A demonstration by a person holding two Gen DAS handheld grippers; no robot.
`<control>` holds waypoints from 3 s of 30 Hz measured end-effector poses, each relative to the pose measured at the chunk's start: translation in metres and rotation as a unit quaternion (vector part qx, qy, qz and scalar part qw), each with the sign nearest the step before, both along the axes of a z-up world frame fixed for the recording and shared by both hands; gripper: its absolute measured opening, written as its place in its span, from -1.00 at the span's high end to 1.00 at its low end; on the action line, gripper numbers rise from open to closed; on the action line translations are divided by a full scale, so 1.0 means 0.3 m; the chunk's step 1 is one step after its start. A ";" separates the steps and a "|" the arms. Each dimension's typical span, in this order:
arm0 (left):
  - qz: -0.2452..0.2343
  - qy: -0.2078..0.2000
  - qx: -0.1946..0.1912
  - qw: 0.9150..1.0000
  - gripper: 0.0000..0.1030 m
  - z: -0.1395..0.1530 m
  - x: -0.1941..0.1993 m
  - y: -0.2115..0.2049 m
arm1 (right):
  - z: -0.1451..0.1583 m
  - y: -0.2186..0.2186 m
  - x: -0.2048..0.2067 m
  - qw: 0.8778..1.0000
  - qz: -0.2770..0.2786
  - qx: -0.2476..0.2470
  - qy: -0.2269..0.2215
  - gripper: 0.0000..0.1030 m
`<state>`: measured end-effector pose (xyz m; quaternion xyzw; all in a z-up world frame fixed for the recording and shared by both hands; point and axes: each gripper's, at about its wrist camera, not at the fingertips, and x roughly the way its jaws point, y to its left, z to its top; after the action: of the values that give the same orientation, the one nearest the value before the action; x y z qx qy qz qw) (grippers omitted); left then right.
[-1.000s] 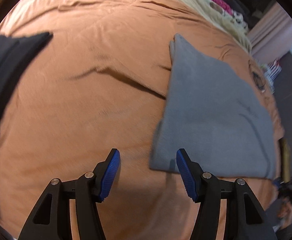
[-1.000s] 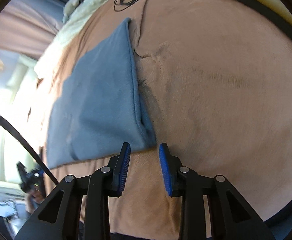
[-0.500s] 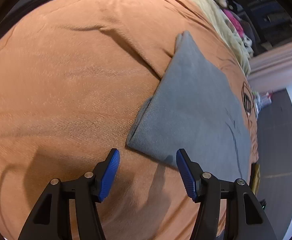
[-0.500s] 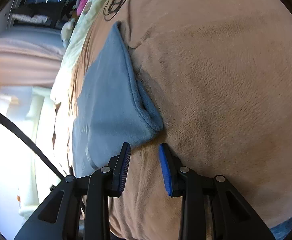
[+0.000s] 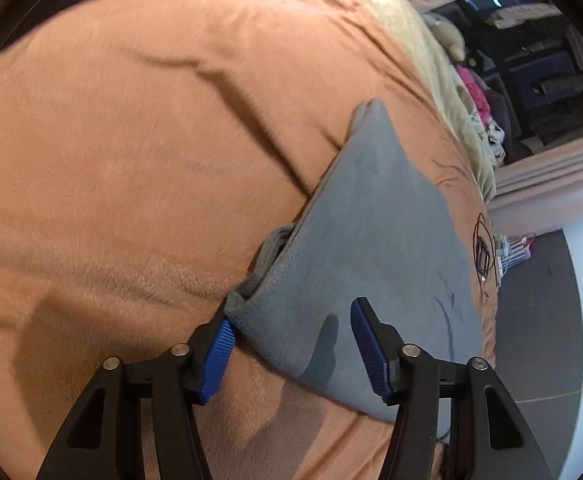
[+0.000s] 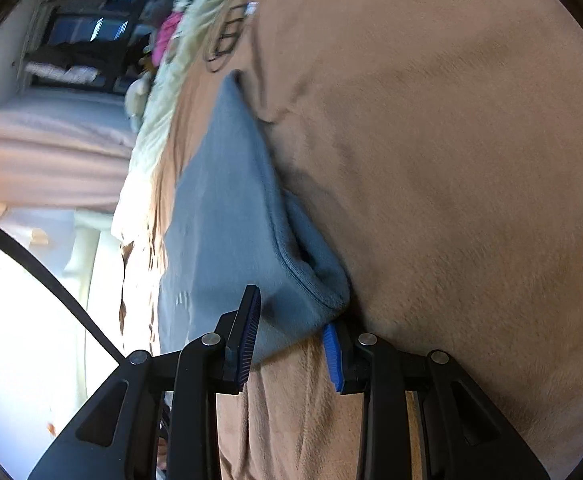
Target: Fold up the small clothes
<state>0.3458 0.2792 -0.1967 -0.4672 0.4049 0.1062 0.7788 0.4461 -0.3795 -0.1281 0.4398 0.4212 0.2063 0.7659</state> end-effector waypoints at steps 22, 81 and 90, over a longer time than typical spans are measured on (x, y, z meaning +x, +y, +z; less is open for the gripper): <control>-0.068 0.027 0.075 0.994 0.12 0.001 0.064 -0.029 | 0.035 0.066 0.025 0.997 0.024 -0.076 -0.016 0.48; -0.068 -0.062 0.019 0.996 -0.25 0.069 -0.429 -0.073 | 0.401 -0.044 -0.554 0.968 -0.038 -0.236 -0.072 0.80; -0.076 -0.048 -0.012 0.996 -0.25 0.021 -0.447 -0.061 | 0.517 0.204 -0.649 0.953 0.014 -0.265 -0.143 0.80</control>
<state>0.2116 0.2610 -0.1904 -0.4495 0.4026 0.0194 0.7972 0.2513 -0.3181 0.0269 0.1809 0.3526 0.1589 0.9042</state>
